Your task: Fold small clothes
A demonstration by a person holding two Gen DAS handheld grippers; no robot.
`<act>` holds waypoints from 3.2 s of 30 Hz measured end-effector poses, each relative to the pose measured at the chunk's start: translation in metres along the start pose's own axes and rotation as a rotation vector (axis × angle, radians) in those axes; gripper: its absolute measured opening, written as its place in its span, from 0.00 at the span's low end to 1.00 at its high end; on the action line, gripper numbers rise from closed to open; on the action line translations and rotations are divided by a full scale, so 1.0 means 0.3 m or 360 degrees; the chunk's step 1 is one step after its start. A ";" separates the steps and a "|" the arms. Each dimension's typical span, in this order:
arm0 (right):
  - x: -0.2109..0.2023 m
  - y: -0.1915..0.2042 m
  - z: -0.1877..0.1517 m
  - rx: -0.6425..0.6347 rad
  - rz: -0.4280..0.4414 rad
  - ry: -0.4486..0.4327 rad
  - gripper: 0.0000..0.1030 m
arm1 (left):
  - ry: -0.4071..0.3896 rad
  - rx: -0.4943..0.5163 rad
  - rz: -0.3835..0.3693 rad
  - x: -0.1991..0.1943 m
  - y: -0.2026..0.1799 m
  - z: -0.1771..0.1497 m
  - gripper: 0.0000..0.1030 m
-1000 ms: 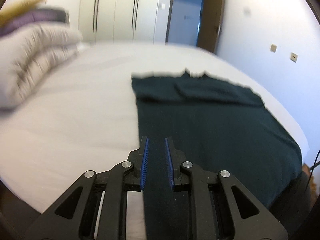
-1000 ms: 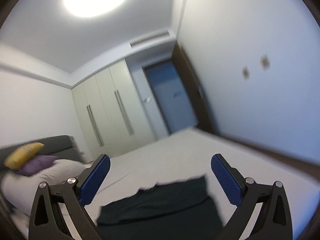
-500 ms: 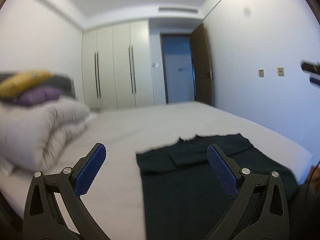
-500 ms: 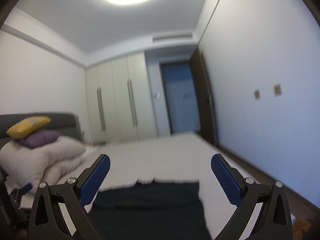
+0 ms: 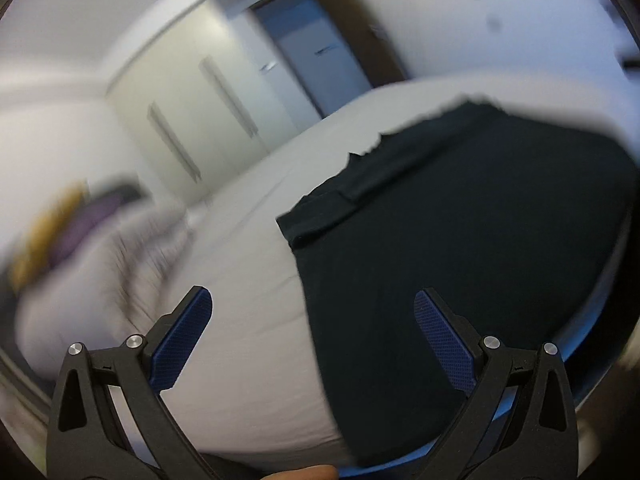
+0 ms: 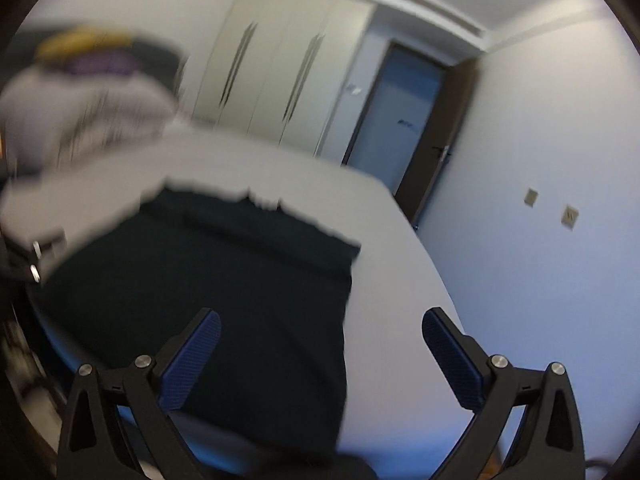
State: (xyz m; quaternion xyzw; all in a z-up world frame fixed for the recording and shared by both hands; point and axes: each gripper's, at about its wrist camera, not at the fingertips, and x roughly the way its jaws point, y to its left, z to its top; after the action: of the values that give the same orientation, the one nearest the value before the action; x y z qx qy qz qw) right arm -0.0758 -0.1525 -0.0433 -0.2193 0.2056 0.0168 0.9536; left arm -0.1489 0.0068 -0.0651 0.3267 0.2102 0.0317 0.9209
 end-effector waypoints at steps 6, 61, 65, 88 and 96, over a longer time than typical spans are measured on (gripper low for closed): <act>0.078 0.130 -0.174 -0.0388 -0.0006 0.0155 0.99 | -0.0035 0.0539 0.0035 0.000 -0.204 -0.145 1.00; 0.161 0.239 -0.351 -0.0869 -0.0014 0.0352 0.78 | -0.0026 0.0362 -0.0114 0.062 -0.025 -0.095 0.04; 0.182 0.253 -0.383 -0.0983 -0.0054 0.0378 0.72 | -0.0003 0.0240 -0.0156 0.020 0.037 -0.052 0.04; 0.257 0.320 -0.437 -0.1168 -0.0170 0.0501 0.59 | 0.0069 -0.0203 -0.0366 0.017 0.238 0.109 0.04; 0.227 0.269 -0.414 -0.1133 -0.0322 0.0452 0.27 | 0.0045 0.0040 -0.0282 0.021 0.126 0.023 0.04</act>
State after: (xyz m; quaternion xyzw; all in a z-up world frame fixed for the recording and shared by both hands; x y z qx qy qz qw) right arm -0.0711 -0.1365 -0.2056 -0.5555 0.2943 -0.0374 0.7768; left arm -0.1374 0.0336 -0.0392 0.3178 0.2517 -0.0478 0.9129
